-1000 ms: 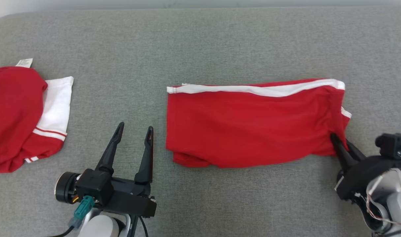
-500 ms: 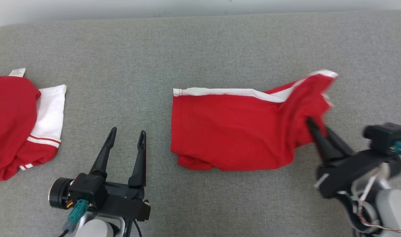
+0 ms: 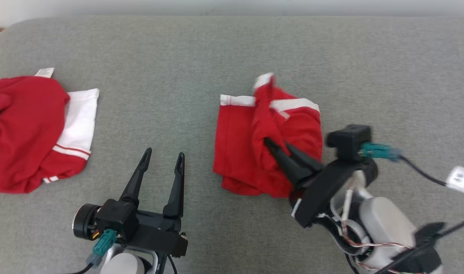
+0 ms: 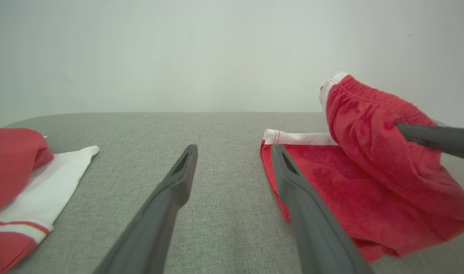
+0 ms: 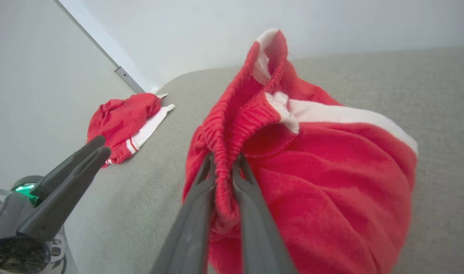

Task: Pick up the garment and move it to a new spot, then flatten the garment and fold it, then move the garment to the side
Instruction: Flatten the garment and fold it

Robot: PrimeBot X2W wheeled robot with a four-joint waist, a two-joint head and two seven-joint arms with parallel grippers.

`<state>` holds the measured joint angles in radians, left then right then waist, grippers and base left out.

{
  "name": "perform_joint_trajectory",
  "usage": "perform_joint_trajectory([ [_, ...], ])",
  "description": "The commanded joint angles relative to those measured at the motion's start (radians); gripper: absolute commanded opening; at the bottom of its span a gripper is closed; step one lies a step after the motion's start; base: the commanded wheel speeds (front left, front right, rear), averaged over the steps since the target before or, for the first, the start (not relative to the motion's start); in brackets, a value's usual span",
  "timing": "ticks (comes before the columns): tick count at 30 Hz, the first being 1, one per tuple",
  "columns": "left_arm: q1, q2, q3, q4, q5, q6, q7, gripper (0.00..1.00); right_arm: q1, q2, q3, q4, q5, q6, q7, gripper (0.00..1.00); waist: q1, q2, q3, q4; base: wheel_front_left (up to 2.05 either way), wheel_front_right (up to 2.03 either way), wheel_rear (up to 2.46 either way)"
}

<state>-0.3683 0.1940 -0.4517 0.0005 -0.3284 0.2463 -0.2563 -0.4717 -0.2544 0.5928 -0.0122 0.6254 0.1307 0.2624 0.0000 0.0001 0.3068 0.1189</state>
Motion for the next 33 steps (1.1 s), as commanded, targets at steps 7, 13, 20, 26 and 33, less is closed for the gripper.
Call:
perform_joint_trajectory([
  [7, -0.010, -0.014, -0.005, 0.018, -0.005, -0.014, -0.006, 1.00, -0.067, 0.026, 0.054, 0.155, 0.020, 0.000, -0.052, 0.00, 0.0000, -0.0001, 0.016, 0.042, 0.00, 0.00, 0.00],
  [13, -0.007, -0.020, -0.004, 0.023, 0.003, -0.012, -0.008, 1.00, -0.110, 0.039, 0.104, 0.233, 0.027, 0.000, -0.103, 0.93, 0.0000, -0.0001, 0.021, 0.041, 0.00, 0.00, 0.00],
  [20, -0.011, -0.021, -0.002, 0.029, 0.006, -0.014, -0.009, 1.00, -0.135, 0.052, 0.203, 0.230, 0.043, 0.000, -0.152, 1.00, 0.0000, -0.0001, 0.017, 0.029, 0.00, 0.00, 0.00],
  [26, -0.002, -0.018, 0.005, 0.033, 0.005, -0.014, -0.009, 1.00, -0.127, 0.031, 0.212, 0.193, 0.025, 0.000, -0.233, 1.00, 0.0000, -0.0001, 0.001, 0.018, 0.00, 0.00, 0.00],
  [33, 0.023, -0.001, 0.034, 0.016, -0.001, 0.002, -0.009, 1.00, -0.047, 0.004, 0.043, 0.127, -0.075, 0.000, -0.350, 1.00, 0.0000, -0.0001, -0.030, -0.008, 0.00, 0.00, 0.00],
])
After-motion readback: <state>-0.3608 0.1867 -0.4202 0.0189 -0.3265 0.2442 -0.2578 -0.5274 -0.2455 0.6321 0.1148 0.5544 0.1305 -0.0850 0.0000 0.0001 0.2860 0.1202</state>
